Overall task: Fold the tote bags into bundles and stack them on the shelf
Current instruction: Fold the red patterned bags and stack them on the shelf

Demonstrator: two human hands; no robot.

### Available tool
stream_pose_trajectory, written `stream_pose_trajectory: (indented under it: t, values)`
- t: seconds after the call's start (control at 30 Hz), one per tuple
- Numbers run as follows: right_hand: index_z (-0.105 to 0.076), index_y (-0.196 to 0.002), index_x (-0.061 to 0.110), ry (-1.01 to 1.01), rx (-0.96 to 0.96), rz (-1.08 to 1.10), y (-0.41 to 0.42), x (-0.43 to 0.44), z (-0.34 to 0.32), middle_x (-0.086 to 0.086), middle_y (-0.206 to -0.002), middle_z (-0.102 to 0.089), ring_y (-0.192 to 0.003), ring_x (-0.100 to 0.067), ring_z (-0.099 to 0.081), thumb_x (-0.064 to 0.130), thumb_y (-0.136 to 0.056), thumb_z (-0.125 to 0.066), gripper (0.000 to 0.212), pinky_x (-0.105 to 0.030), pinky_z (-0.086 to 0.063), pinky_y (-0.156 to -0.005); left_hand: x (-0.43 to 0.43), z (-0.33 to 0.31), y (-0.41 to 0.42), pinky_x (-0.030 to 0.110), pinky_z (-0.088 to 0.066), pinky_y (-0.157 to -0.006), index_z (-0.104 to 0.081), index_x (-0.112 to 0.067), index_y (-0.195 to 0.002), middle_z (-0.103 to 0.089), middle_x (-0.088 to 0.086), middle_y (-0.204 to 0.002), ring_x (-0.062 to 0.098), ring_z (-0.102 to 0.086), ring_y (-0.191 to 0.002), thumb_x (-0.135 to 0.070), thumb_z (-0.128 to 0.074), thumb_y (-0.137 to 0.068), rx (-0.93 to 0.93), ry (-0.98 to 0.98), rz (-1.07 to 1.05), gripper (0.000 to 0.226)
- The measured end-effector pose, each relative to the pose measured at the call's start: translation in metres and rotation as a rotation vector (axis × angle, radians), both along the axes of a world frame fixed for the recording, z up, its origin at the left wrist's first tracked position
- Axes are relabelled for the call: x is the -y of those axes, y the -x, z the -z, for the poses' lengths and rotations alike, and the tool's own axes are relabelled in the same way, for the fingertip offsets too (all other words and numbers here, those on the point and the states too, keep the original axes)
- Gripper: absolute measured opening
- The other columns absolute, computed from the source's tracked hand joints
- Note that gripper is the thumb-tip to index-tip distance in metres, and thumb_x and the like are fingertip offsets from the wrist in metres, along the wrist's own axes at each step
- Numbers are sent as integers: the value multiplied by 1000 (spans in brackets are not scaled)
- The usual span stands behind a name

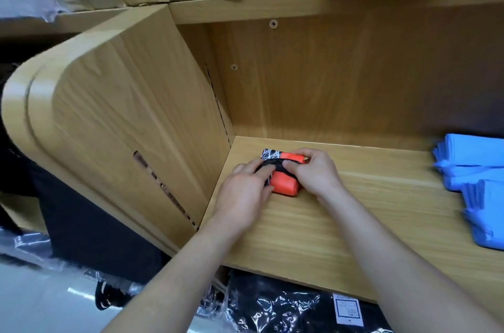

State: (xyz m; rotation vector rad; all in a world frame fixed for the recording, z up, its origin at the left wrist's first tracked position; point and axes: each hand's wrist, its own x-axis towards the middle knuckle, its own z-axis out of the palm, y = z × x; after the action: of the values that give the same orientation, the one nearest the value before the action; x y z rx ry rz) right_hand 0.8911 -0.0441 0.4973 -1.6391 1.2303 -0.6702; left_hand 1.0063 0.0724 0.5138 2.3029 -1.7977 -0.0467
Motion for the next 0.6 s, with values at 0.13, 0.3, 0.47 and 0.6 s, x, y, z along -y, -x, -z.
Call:
stream_pose_trajectory:
  t: [0.13, 0.3, 0.47, 0.6]
  values:
    - [-73, -94, 29, 14, -82, 66, 17, 21, -4, 3, -97, -72, -95, -20, -64, 24, -80, -73, 14, -32, -51, -86, 31, 1, 9, 34, -43, -97, -46, -32, -138, -49, -8, -140, 22, -47, -120, -35, -57, -93, 1, 29, 66, 46]
    - [-69, -110, 26, 49, -193, 85, 59, 57, -7, 0, -108, -70, -103, -22, -62, 28, -83, -71, 27, -32, -49, -90, 80, 7, 40, 32, -42, -95, -50, -36, -135, -52, -10, -137, 21, -44, -118, -38, -59, -92, -50, 61, 146, 44]
    - [-52, -128, 23, 199, -235, 178, 93, 63, -3, -11, -116, -63, -112, -28, -57, 31, -75, -79, 60, -32, -43, -96, 114, 13, 66, 30, -35, -97, -57, -34, -131, -57, -5, -131, 25, -50, -113, -38, -61, -91, -125, 79, 175, 40]
    - [-56, -123, 18, 356, -407, 213, 122, 57, -4, -8, -118, -61, -111, -29, -56, 21, -83, -73, 44, -31, -39, -85, 126, 16, 96, 31, -39, -90, -60, -29, -130, -59, -1, -126, 27, -50, -106, -34, -62, -91, -171, 108, 236, 39]
